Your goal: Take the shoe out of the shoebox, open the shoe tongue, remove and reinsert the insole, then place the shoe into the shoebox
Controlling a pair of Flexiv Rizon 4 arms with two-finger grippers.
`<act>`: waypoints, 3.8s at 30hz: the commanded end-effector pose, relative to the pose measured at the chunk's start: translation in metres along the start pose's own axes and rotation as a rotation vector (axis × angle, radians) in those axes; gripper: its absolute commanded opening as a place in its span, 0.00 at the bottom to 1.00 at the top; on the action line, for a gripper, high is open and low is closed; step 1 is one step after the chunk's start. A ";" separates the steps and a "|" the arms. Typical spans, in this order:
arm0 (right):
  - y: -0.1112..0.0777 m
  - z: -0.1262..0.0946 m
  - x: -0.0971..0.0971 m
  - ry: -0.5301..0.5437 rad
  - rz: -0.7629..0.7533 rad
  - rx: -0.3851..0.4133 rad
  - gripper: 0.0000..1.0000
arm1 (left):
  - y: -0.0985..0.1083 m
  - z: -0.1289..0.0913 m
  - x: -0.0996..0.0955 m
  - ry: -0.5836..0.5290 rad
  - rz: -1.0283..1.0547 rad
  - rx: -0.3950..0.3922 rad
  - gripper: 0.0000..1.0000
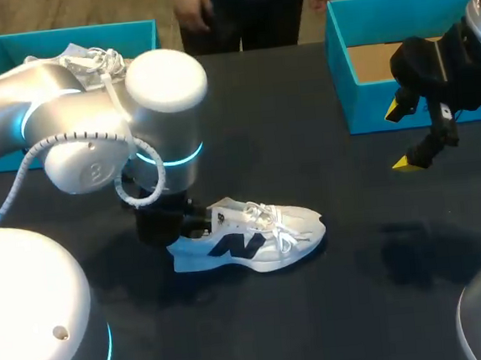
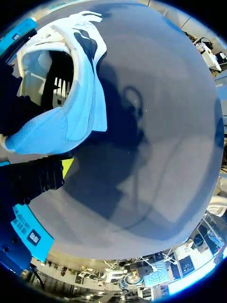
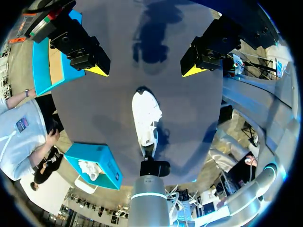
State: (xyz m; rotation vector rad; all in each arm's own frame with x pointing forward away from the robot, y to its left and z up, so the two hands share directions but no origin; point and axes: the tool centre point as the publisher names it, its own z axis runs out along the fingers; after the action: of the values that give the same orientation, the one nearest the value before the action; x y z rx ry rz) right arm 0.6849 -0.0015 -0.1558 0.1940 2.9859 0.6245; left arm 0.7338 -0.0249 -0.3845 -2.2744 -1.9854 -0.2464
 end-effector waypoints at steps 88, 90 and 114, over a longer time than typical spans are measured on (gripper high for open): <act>0.002 0.002 -0.003 0.006 0.001 0.004 1.00 | -0.034 -0.057 0.121 -0.466 -0.576 0.519 1.00; 0.002 0.002 -0.003 0.006 0.001 0.004 1.00 | -0.031 -0.057 0.119 -0.511 -0.628 0.568 1.00; 0.002 0.002 -0.003 0.006 0.001 0.004 1.00 | -0.007 -0.065 0.120 -0.892 -1.232 1.047 1.00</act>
State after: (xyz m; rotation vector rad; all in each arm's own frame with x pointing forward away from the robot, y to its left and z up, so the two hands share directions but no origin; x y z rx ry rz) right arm 0.6849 -0.0015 -0.1558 0.1940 2.9860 0.6244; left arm 0.7439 0.0782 -0.2897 -0.5624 -2.6083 1.3037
